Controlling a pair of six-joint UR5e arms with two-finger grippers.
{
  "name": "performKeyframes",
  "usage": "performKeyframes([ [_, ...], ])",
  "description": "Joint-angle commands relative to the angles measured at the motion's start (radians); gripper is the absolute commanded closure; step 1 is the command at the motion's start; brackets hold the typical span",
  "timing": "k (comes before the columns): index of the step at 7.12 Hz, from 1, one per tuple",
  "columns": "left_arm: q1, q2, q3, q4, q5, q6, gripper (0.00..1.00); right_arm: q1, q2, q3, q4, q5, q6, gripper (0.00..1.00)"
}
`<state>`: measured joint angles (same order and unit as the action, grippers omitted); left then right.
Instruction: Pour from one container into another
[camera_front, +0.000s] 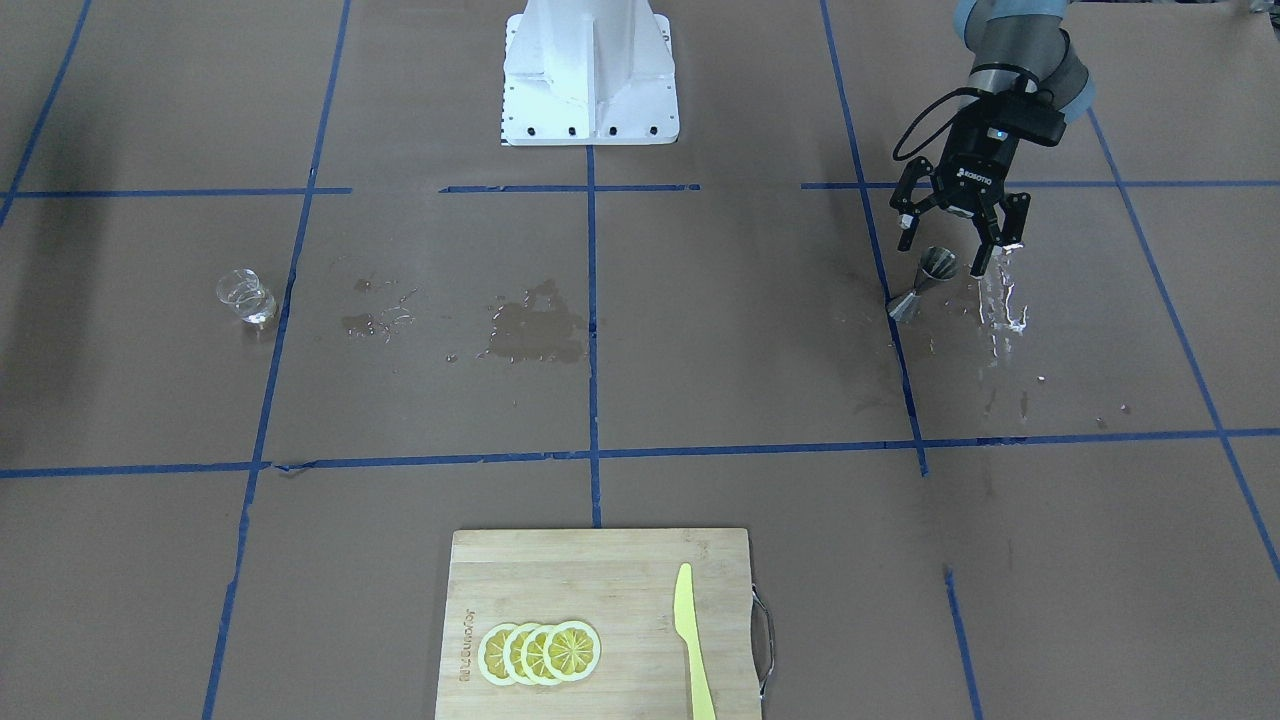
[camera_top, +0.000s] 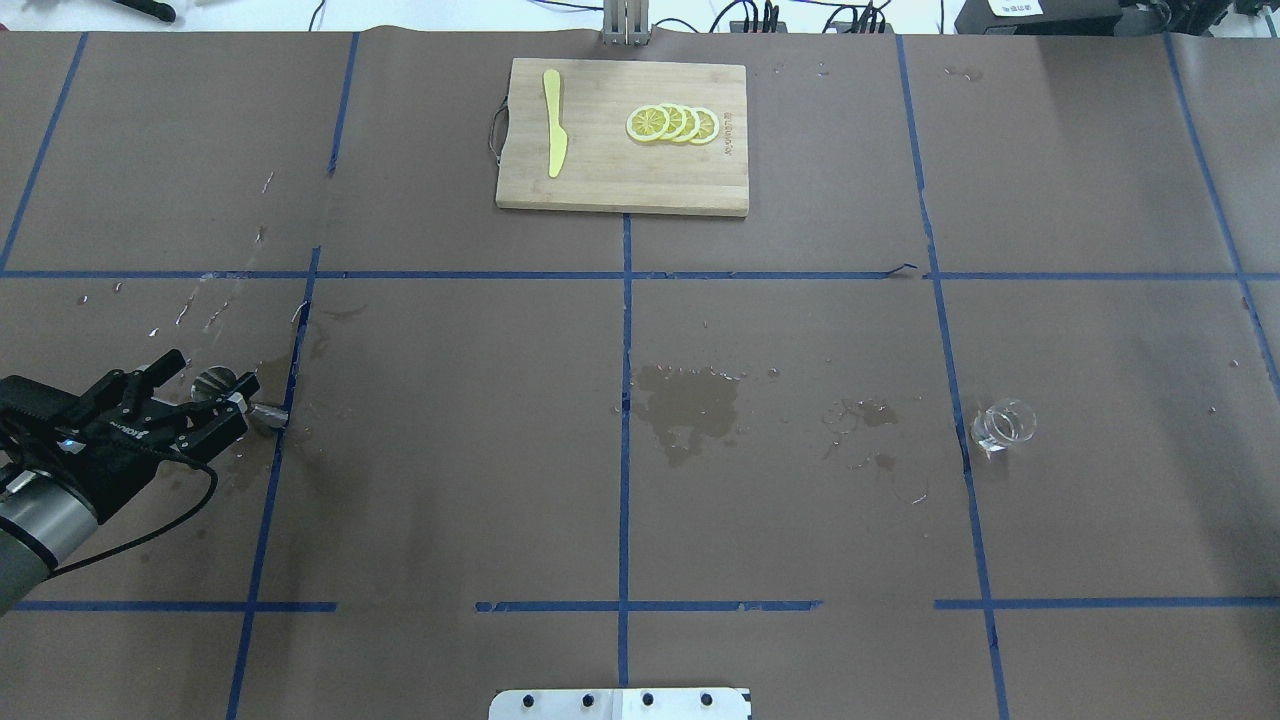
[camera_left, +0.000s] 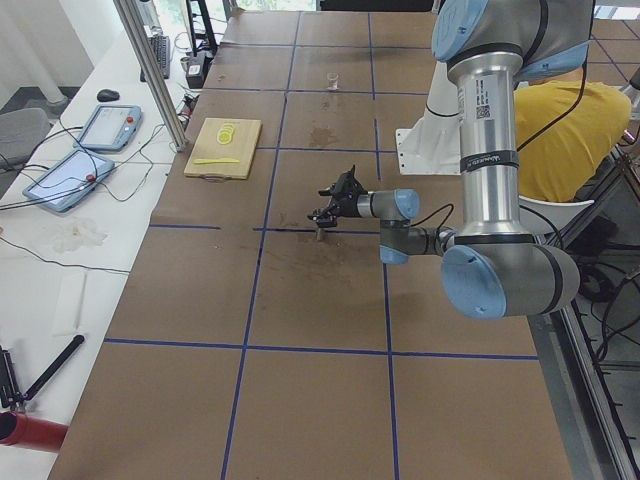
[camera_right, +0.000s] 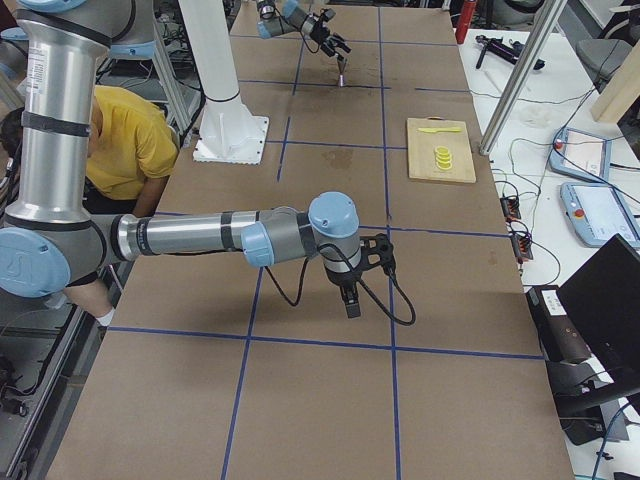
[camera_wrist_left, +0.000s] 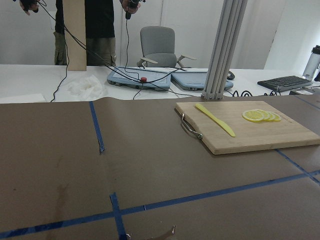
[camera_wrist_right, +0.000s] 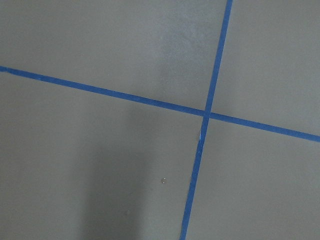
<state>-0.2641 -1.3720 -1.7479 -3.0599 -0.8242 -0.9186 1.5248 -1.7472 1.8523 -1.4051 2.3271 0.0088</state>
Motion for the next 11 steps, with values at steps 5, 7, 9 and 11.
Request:
performKeyframes([
  [5, 0.046, -0.033, 0.123, -0.002, 0.046, -0.028, 0.0, 0.0, 0.002, 0.002, 0.0, 0.0, 0.0, 0.0],
  [7, 0.049, -0.067, 0.166, -0.004, 0.045, -0.028, 0.0, 0.0, 0.002, 0.002, 0.0, 0.0, 0.0, 0.0],
  [9, 0.057, -0.076, 0.18, -0.005, 0.045, -0.029, 0.07, 0.0, 0.003, 0.002, 0.0, 0.0, 0.0, 0.0],
  [11, 0.059, -0.076, 0.188, -0.007, 0.043, -0.029, 0.42, 0.0, 0.003, 0.002, 0.0, 0.0, 0.0, 0.0],
])
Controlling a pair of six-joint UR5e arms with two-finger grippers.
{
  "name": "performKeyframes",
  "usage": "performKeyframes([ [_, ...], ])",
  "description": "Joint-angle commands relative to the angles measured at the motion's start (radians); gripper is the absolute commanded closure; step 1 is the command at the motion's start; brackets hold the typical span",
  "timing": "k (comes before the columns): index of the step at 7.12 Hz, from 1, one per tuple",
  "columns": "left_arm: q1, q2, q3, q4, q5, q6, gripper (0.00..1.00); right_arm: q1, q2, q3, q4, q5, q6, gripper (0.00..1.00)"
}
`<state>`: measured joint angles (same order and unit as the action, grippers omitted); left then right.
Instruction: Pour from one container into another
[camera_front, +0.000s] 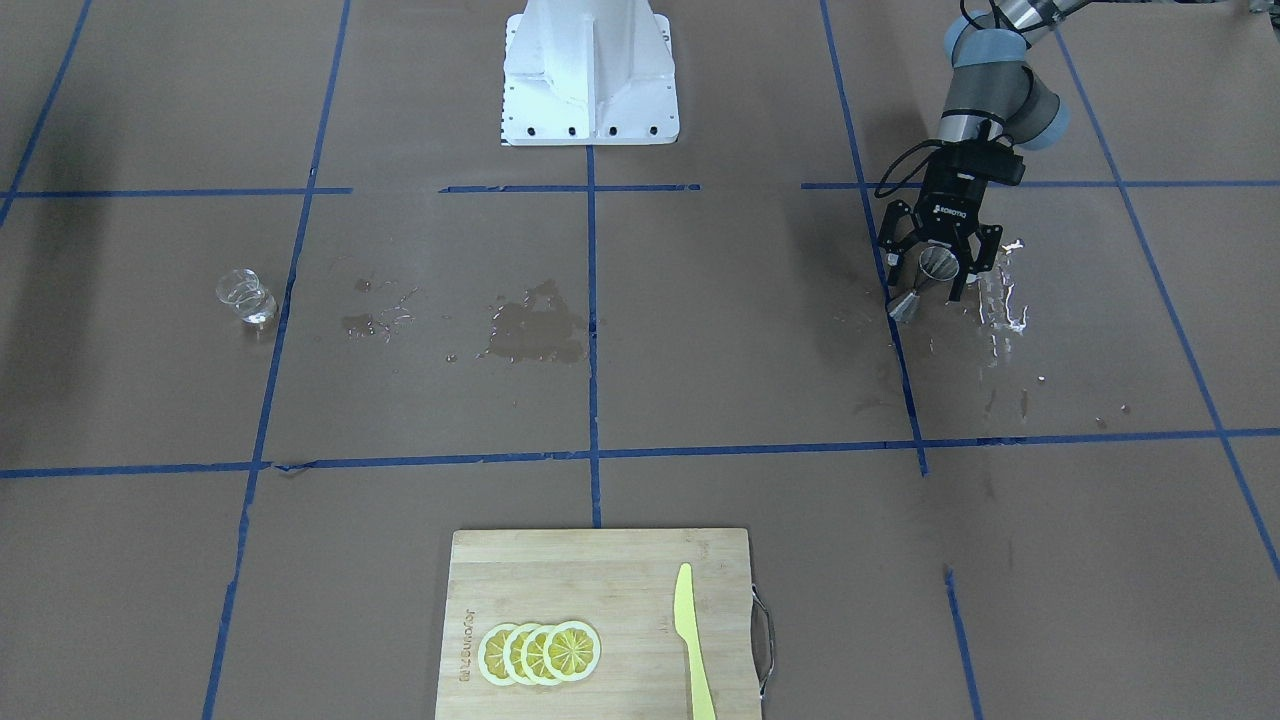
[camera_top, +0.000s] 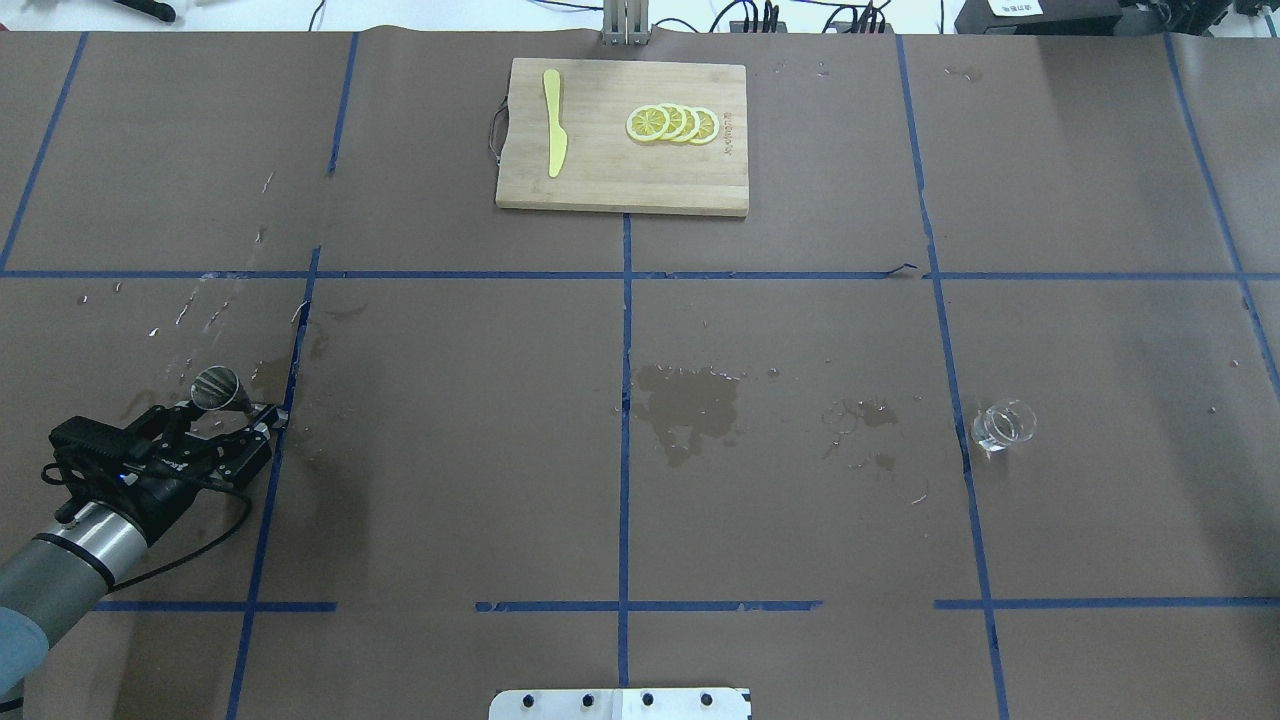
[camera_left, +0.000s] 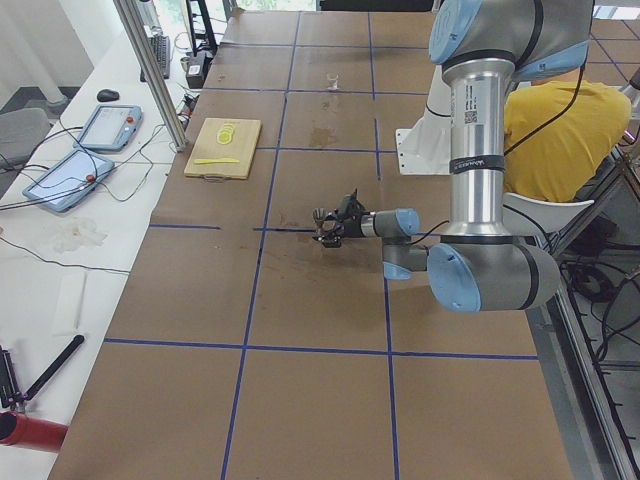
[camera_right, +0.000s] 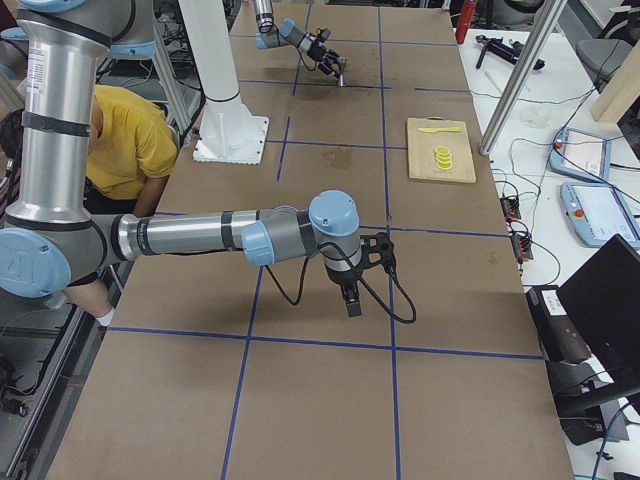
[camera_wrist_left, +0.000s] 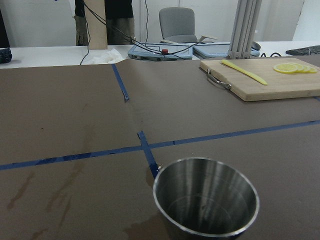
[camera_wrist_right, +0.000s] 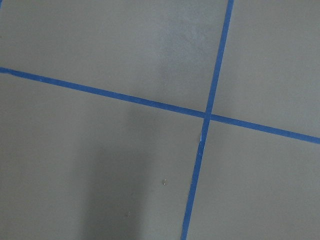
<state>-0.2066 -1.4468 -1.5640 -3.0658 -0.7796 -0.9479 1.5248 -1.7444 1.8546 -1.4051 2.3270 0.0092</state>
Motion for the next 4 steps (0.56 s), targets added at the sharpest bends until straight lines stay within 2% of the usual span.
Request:
performKeyframes([
  [1, 0.001, -0.001, 0.002, -0.002, -0.001, 0.0, 0.5, 0.0, 0.002, 0.0, 0.0, 0.0, 0.0, 0.0],
  [4, 0.001, -0.003, -0.002, -0.004, 0.002, 0.0, 0.5, 0.0, 0.002, 0.0, 0.0, 0.0, 0.0, 0.0],
])
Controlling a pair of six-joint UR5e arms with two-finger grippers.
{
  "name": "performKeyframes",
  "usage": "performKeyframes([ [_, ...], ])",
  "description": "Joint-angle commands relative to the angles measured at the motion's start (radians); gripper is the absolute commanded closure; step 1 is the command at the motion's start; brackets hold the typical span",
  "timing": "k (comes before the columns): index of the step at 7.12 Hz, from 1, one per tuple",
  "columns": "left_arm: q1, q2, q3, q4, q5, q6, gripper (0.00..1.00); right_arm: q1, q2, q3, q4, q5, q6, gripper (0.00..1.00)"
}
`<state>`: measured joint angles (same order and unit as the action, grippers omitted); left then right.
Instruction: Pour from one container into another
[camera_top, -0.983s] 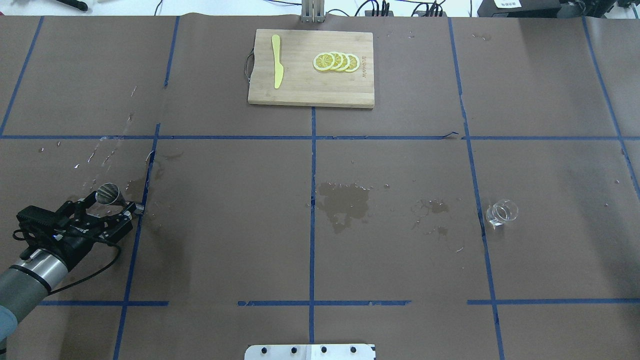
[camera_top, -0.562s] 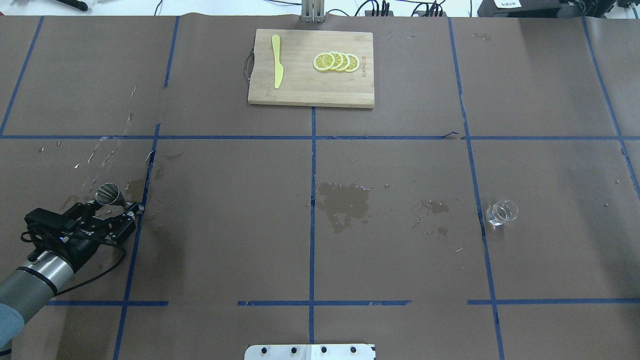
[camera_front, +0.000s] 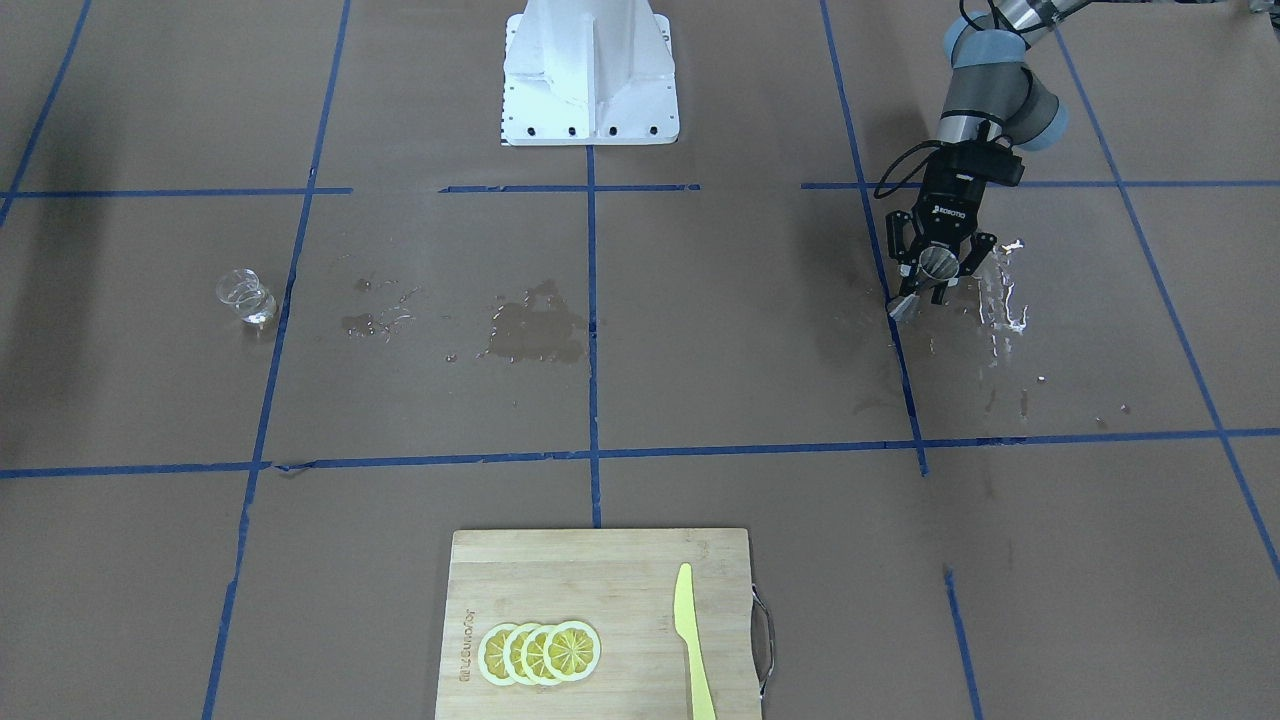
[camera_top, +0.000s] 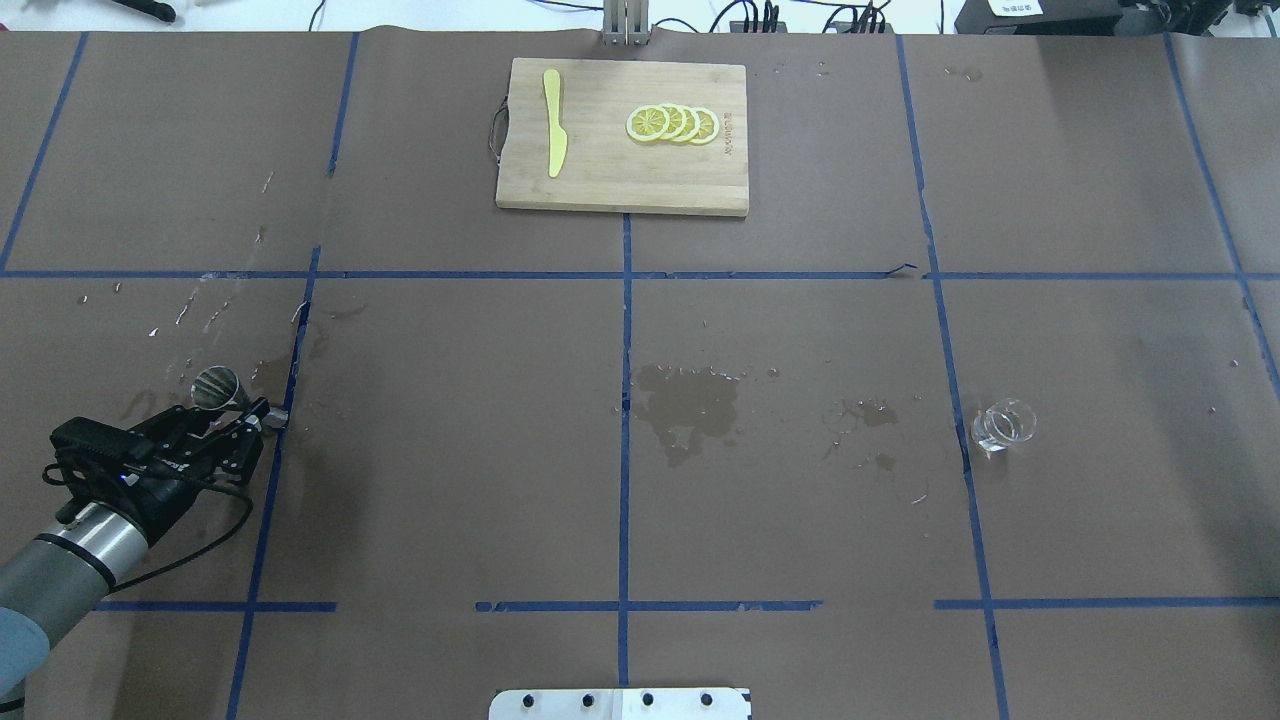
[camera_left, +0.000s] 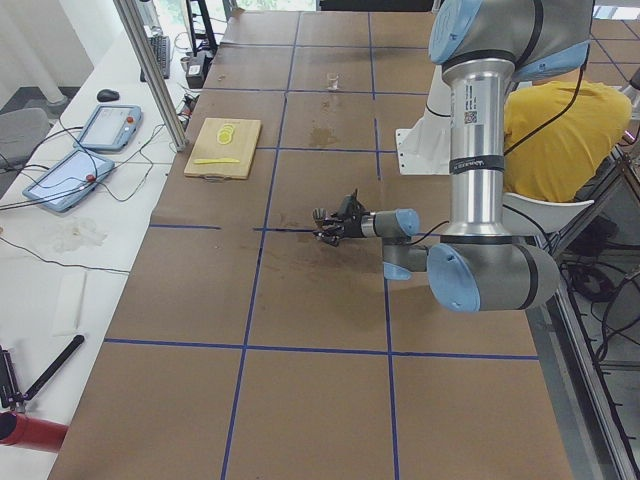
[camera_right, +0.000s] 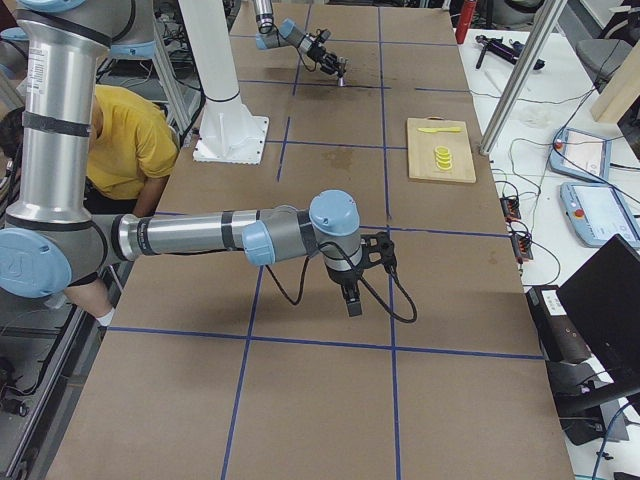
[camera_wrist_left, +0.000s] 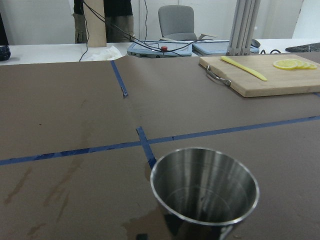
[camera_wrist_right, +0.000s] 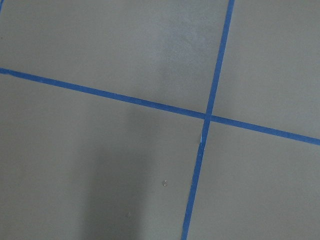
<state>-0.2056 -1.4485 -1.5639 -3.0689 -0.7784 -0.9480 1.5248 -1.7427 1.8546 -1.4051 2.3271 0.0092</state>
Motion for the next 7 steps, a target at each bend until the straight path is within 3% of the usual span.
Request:
performKeyframes([
  [1, 0.0, 0.0, -0.004, -0.011, 0.008, 0.0, 0.5, 0.0, 0.0, 0.0, 0.0, 0.0, 0.0, 0.0],
  [7, 0.003, -0.009, -0.001, -0.013, 0.011, 0.003, 0.5, 0.0, 0.0, -0.003, 0.0, 0.0, 0.0, 0.0],
])
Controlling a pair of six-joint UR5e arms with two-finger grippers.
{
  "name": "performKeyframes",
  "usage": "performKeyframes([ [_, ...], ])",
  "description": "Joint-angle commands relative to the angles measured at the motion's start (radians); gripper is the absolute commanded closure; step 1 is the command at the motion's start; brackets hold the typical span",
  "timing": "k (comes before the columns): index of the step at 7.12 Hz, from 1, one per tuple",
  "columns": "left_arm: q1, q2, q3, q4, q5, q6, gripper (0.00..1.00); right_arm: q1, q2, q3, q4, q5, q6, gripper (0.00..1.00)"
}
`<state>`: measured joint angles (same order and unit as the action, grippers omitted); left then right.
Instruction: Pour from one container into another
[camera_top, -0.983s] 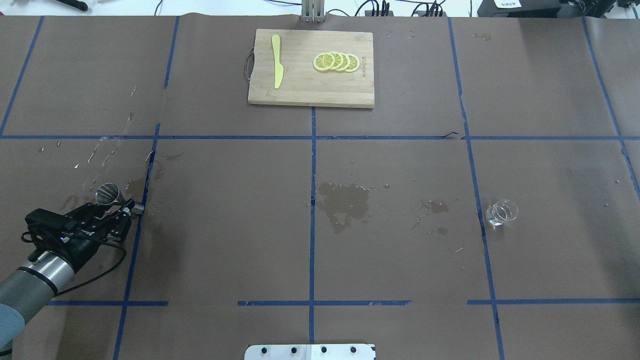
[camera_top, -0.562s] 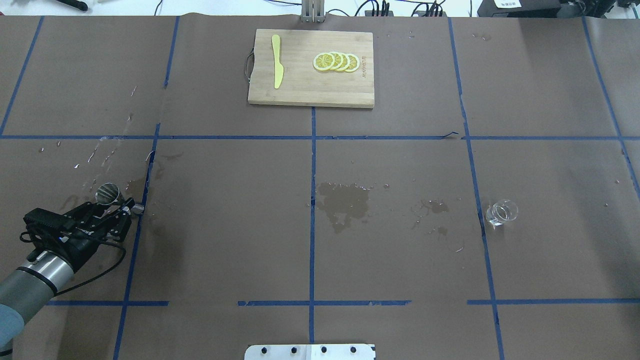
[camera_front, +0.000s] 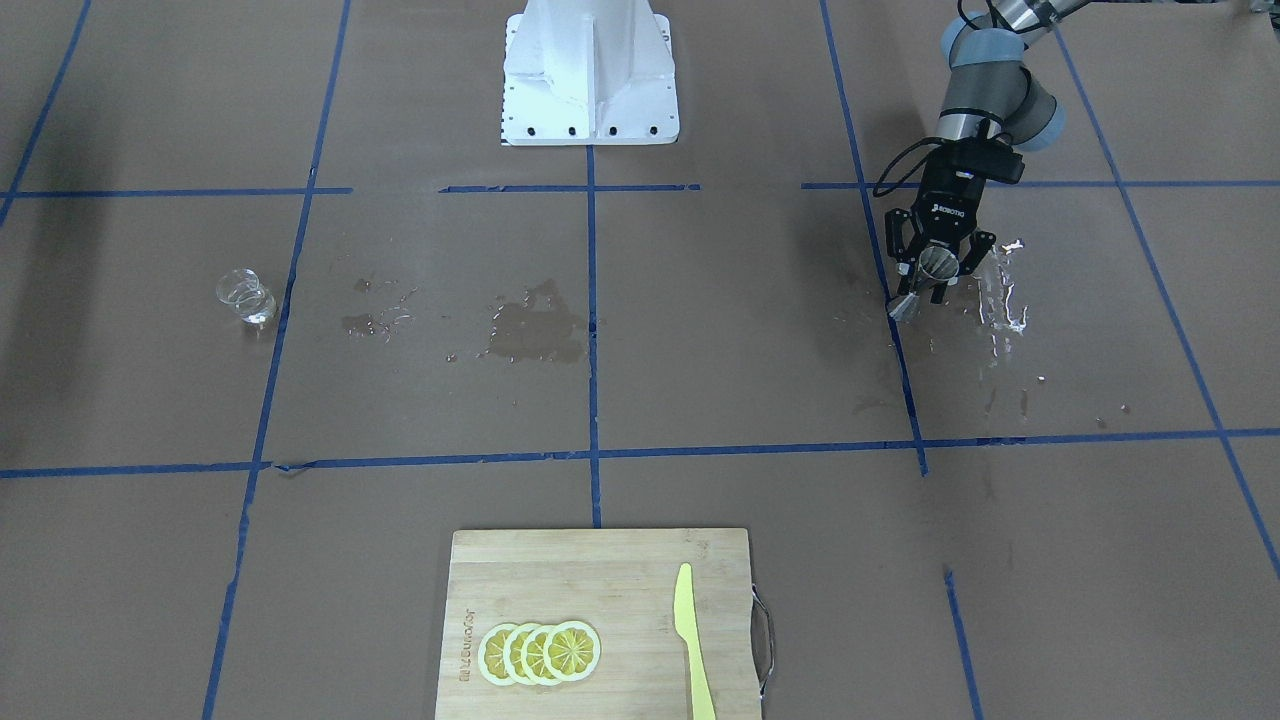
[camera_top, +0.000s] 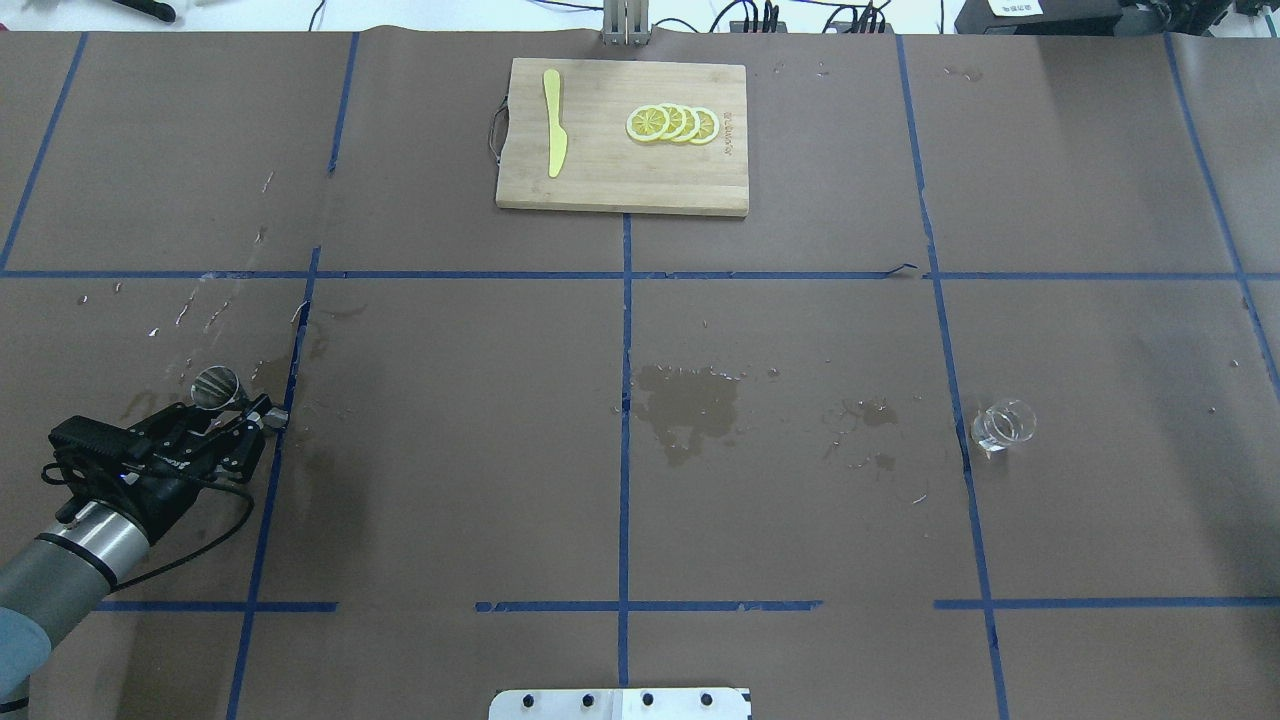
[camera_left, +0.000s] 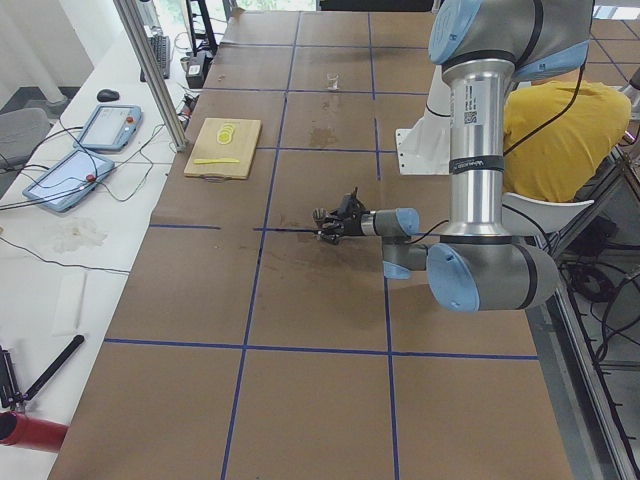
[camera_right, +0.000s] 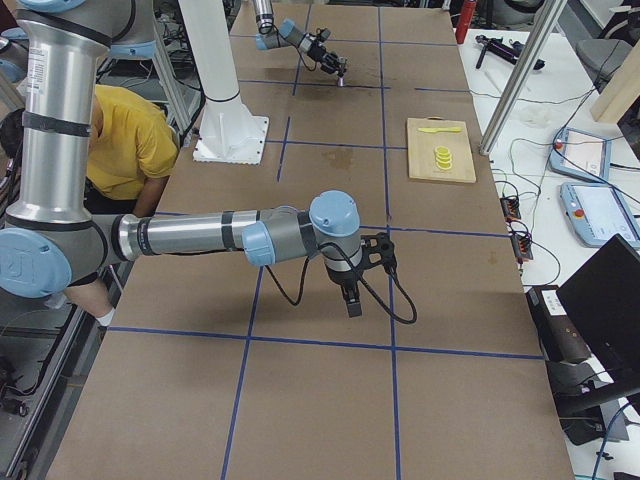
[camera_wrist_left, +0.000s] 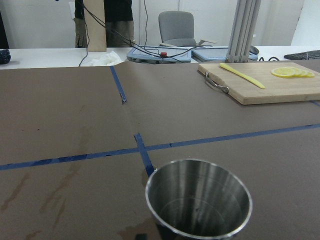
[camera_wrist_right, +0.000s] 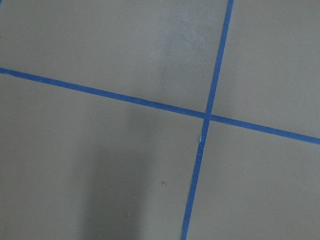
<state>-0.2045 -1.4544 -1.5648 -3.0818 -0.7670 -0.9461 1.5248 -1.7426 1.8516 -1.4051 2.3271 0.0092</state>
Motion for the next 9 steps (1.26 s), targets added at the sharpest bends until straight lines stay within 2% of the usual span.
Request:
performKeyframes([
  [1, 0.004, -0.004, 0.002, 0.002, 0.0, 0.001, 0.5, 0.0, 0.0, 0.0, 0.0, 0.0, 0.0, 0.0],
  [2, 0.004, -0.004, 0.003, 0.0, 0.0, 0.0, 0.64, 0.0, 0.0, 0.0, 0.0, 0.0, 0.0, 0.0],
  [3, 0.004, -0.004, 0.003, 0.0, 0.0, 0.001, 1.0, 0.0, 0.0, 0.0, 0.0, 0.0, 0.0, 0.0],
  [4, 0.002, -0.003, -0.001, -0.002, 0.0, 0.004, 1.0, 0.0, 0.0, 0.0, 0.0, 0.0, 0.0, 0.0],
  [7, 0.0, 0.008, -0.006, -0.133, -0.011, 0.056, 1.0, 0.0, 0.002, 0.0, 0.0, 0.0, 0.0, 0.0],
  [9, 0.002, 0.006, 0.002, -0.269, -0.038, 0.282, 1.0, 0.0, 0.005, -0.002, 0.0, 0.0, 0.0, 0.0],
])
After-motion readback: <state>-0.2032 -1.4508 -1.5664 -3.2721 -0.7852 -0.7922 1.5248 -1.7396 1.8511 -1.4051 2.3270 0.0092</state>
